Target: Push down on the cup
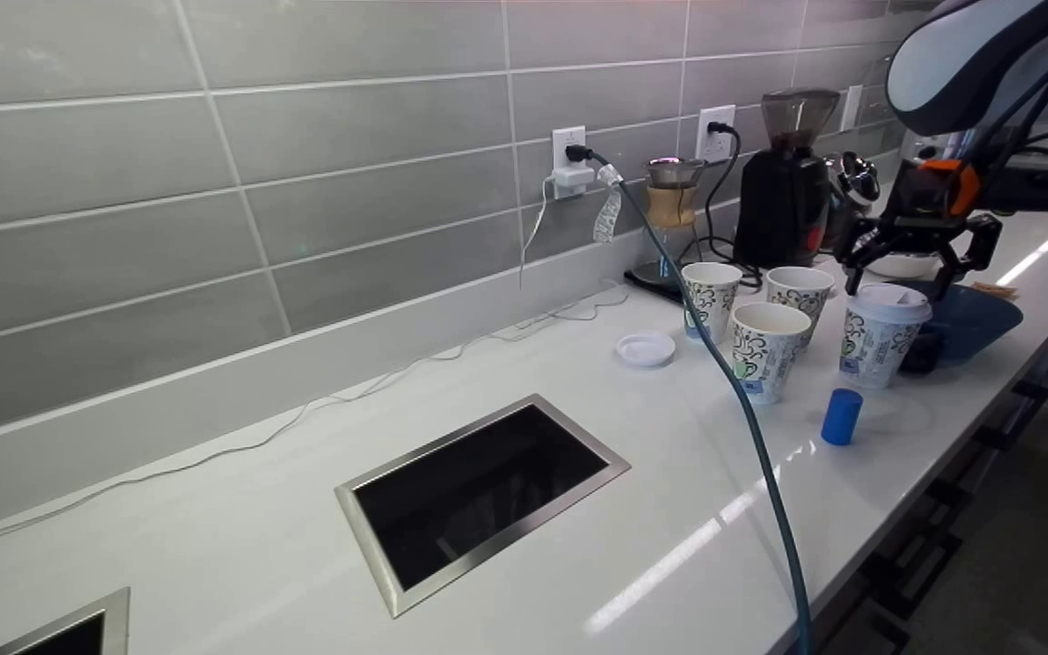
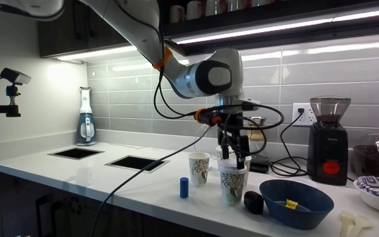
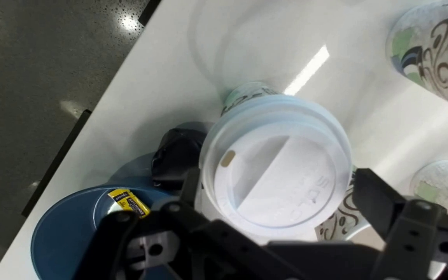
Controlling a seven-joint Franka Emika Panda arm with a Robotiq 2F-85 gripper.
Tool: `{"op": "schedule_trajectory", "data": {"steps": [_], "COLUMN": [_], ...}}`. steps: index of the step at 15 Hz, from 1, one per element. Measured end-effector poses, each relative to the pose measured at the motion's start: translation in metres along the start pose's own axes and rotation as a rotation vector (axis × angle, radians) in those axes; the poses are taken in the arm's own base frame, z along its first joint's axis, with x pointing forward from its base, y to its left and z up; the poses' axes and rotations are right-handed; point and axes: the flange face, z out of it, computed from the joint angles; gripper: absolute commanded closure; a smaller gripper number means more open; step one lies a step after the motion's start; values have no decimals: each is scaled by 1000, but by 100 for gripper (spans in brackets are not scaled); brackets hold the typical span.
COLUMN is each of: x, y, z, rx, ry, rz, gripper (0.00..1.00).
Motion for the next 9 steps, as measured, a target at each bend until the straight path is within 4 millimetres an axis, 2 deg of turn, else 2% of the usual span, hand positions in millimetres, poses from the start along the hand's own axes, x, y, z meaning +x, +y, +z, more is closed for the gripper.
{"op": "schedule_trajectory", "data": {"steps": [1,2,3,4,5,6,9], "x": [0,0,0,1,1,1,1], "y": [1,1,1,1,1,1,1], "z": [-1,-1,-2,-2,-3,-3,-3], "rx": [-1,-3,-4,-5,-6,-6,-7], "ry": [-4,-9,-13,-15,-18,-20,-22], "rz": [2,3,3,4,4,4,4], "gripper": [8,16,18,14,15,10,9]}}
